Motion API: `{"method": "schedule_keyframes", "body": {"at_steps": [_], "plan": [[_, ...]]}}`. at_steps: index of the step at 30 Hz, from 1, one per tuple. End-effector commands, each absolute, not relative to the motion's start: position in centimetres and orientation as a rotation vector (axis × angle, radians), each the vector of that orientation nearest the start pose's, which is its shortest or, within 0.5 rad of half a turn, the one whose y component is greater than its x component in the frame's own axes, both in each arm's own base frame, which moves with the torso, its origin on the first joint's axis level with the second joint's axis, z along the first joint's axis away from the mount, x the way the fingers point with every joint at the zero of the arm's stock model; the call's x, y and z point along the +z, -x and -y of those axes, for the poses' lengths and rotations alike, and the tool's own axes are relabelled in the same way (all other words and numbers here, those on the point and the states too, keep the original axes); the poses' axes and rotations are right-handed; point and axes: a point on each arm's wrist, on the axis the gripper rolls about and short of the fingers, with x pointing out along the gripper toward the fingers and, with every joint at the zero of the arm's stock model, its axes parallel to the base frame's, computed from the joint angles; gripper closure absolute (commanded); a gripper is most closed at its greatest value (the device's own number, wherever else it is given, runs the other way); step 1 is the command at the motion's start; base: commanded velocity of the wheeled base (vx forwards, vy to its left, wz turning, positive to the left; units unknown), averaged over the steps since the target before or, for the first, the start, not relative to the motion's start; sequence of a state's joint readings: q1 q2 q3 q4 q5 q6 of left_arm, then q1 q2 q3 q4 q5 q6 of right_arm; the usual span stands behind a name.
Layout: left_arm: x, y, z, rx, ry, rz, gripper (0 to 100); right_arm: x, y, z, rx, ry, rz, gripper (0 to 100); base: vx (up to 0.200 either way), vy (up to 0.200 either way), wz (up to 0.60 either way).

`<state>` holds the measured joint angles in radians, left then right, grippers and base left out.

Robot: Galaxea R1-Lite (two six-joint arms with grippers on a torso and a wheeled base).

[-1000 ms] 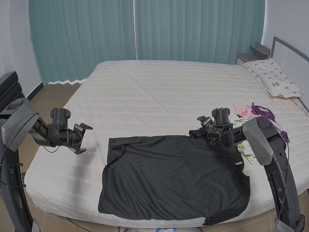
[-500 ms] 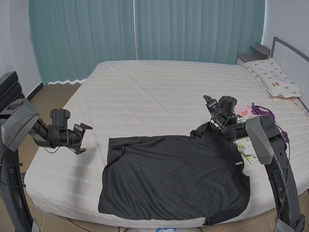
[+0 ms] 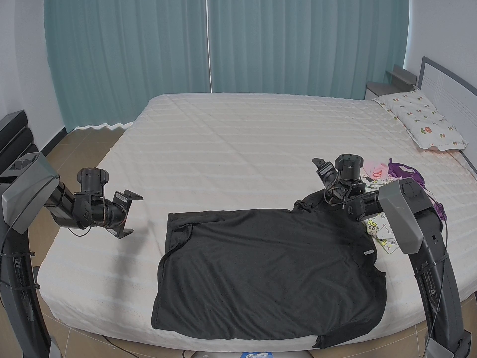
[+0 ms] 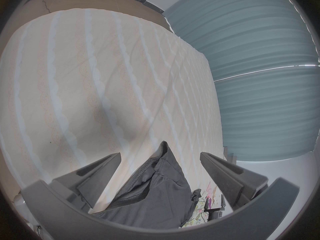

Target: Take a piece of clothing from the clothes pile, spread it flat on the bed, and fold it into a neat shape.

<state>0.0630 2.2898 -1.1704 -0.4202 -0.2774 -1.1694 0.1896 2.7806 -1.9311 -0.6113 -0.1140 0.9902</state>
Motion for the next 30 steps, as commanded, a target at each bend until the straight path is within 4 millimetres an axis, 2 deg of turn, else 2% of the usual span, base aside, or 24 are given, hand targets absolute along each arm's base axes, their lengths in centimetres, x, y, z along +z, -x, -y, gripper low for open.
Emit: {"method": "schedule_keyframes", "body": {"at_steps": [1,5,13,21,23,26,29,30], "plan": [[3.6,-41.9,-2.0,0.225,1.235,-0.738,0,-1.3,-53.0,-11.3,-0.056,-0.928,-0.334,0,0.0,0.0,0.0],[3.6,-41.9,-2.0,0.224,1.233,-0.738,0,-3.0,-51.8,-12.0,-0.054,-0.914,-0.415,0,0.0,0.0,0.0],[3.6,-41.9,-2.0,0.224,1.233,-0.738,0,-5.4,-51.4,-12.9,-0.061,-0.899,-0.463,0,0.0,0.0,0.0],[3.6,-41.9,-2.0,0.221,1.231,-0.737,0,-5.8,-52.2,-14.1,-0.029,-0.905,-0.436,0,0.0,0.0,0.0],[3.6,-41.9,-1.9,0.22,1.231,-0.738,0,-5.0,-53.6,-14.5,0.0,-0.928,-0.358,0,0.0,0.0,0.0],[3.5,-41.8,-1.9,0.223,1.232,-0.742,0,-3.9,-53.8,-14.7,0.014,-0.943,-0.326,0,0.0,0.0,0.0],[3.5,-41.8,-1.8,0.221,1.23,-0.743,0,-1.0,-53.9,-15.3,0.086,-0.976,-0.242,0,0.0,0.0,0.0],[3.6,-41.8,-1.9,0.222,1.231,-0.741,0,-0.8,-53.9,-15.3,0.095,-0.979,-0.229,0,0.0,0.0,0.0]]}}
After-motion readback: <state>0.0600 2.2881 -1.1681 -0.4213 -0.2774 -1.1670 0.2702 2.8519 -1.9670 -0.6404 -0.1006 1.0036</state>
